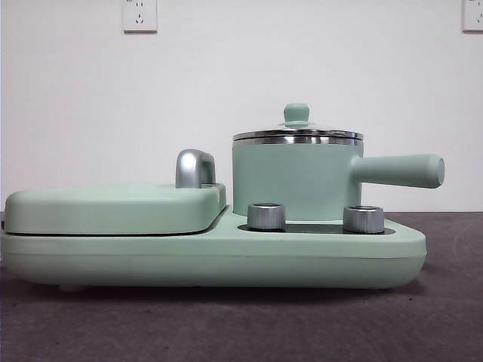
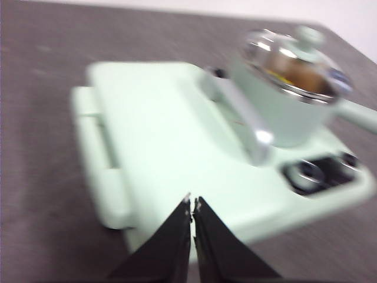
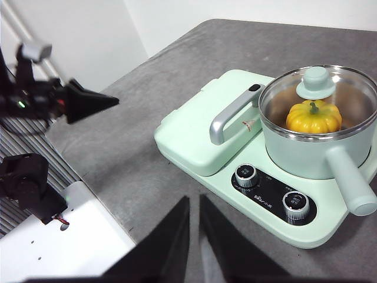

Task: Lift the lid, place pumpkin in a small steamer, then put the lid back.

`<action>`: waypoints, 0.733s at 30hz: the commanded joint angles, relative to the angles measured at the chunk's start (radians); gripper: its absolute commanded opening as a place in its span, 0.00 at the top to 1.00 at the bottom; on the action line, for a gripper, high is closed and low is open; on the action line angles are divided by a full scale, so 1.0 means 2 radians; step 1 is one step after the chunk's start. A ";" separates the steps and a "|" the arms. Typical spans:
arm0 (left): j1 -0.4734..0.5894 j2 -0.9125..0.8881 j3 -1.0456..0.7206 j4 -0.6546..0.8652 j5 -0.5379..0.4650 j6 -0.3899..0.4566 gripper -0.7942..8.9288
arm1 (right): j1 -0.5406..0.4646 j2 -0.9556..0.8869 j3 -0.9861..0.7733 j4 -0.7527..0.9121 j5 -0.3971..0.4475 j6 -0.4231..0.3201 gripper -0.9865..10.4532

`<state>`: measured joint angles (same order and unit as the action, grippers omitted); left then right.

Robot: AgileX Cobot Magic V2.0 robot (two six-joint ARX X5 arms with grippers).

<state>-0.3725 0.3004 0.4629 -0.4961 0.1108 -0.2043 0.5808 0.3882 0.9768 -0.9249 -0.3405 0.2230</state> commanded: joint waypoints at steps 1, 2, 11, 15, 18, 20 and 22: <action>0.040 -0.047 -0.068 0.050 0.001 0.014 0.91 | 0.003 0.001 0.003 0.006 0.000 -0.001 0.89; 0.056 -0.062 -0.093 0.068 0.001 0.014 0.91 | 0.003 0.001 0.003 0.006 0.000 -0.001 0.89; 0.155 -0.148 -0.193 0.134 -0.013 0.025 0.91 | 0.003 0.001 0.003 0.006 0.000 -0.001 0.89; 0.182 -0.149 -0.205 0.155 -0.037 0.049 0.91 | 0.003 0.001 0.003 0.006 0.000 -0.001 0.89; 0.194 -0.149 -0.212 0.155 -0.043 0.057 0.91 | 0.003 0.001 0.003 0.006 0.000 -0.001 0.89; 0.198 -0.149 -0.219 0.155 -0.043 0.056 0.91 | 0.003 0.001 0.003 0.006 0.000 -0.001 0.89; 0.199 -0.149 -0.225 0.153 -0.043 0.053 0.91 | 0.003 0.001 0.003 0.006 0.000 -0.001 0.89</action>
<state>0.0235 0.0051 0.0330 -0.1806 0.0261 -0.1123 0.5808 0.3882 0.9768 -0.9241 -0.3405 0.2230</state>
